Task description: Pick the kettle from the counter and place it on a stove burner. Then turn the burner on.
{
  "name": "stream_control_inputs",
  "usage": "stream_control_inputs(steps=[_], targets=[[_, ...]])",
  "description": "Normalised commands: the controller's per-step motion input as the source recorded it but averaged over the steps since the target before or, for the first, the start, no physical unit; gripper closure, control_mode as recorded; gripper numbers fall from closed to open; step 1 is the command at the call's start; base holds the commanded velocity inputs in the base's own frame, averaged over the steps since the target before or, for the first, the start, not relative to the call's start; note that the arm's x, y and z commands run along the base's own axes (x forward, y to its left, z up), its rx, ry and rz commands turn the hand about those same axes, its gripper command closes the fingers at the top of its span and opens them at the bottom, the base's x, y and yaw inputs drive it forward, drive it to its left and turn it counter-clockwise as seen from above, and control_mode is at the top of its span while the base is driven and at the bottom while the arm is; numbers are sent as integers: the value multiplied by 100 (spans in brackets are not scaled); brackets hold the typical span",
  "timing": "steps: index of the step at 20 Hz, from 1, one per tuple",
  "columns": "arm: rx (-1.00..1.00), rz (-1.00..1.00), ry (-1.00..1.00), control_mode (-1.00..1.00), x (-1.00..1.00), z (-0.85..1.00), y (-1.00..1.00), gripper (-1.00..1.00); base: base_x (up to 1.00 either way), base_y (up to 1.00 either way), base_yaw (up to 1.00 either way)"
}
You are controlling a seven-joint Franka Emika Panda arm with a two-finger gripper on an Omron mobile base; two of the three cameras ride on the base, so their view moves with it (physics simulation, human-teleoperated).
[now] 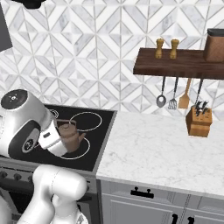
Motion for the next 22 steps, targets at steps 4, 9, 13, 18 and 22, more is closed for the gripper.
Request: stream_control_inputs(steps=[4, 9, 13, 18, 22], targets=[[-34, 19, 0, -100, -58, -34, 100, -100, 0, 0, 0], [-48, 26, 0, -100, -67, -55, 100, -100, 0, 0, 0], [-57, 38, -4, -100, -75, -88, 100, -100, 0, 0, 0], [-52, 36, -1, -100, -62, -100, 41, -100, 0, 0, 0], [-12, 14, -16, -100, -3, -98, -18, -100, 0, 0, 0]])
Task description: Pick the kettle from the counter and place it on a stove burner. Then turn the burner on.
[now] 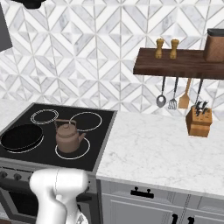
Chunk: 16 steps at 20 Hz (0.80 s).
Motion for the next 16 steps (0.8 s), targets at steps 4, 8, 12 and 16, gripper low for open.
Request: stream_control_inputs(steps=[4, 8, 12, 16], targets=[[8, 0, -28, -100, 0, -91, -54, -100, 0, 0, 0], [39, 0, -39, -100, 0, -80, -54, -100, 0, 0, 0], [41, 0, -45, -100, 0, -45, -2, -100, 0, 0, 0], [7, 0, -61, -100, -1, -22, 50, -100, 0, 0, 0]])
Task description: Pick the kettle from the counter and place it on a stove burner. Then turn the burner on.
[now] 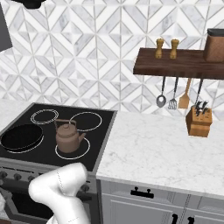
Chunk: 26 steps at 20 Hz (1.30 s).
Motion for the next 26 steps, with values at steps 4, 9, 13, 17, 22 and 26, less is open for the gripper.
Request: stream_control_inputs(steps=[4, 9, 13, 17, 22, 26], targets=[[0, 0, -25, -100, -1, -7, 12, -100, 0, 0, 0], [-5, 9, 0, -100, 32, -22, 0, -100, 0, 0, 0], [-6, 24, 0, -100, 22, -34, 1, -100, 0, 0, 0], [0, 15, -1, -100, 1, -16, 0, -100, 0, 0, 0], [-1, 9, -1, -100, 3, -23, 0, -100, 0, 0, 0], [-5, 10, 0, -100, 10, -29, 0, -100, 0, 0, 0]])
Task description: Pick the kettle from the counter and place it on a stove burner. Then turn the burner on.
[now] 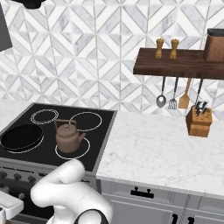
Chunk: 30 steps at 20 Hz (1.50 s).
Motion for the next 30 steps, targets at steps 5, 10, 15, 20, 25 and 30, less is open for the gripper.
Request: stream_control_inputs(steps=[5, 10, 15, 20, 25, 30], targets=[[-1, 8, -3, -100, 19, -21, 0, -100, 0, 0, 0], [0, 1, -8, -100, 42, -8, 16, -100, 0, 0, 0], [0, 1, -3, -100, 26, -2, 17, -100, 0, 0, 0], [0, 5, 0, -100, 0, -30, 14, -100, 0, 0, 0], [0, 2, -3, -100, 16, -13, 12, -100, 0, 0, 0], [0, 1, -2, -100, 4, -8, 32, -100, 0, 0, 0]])
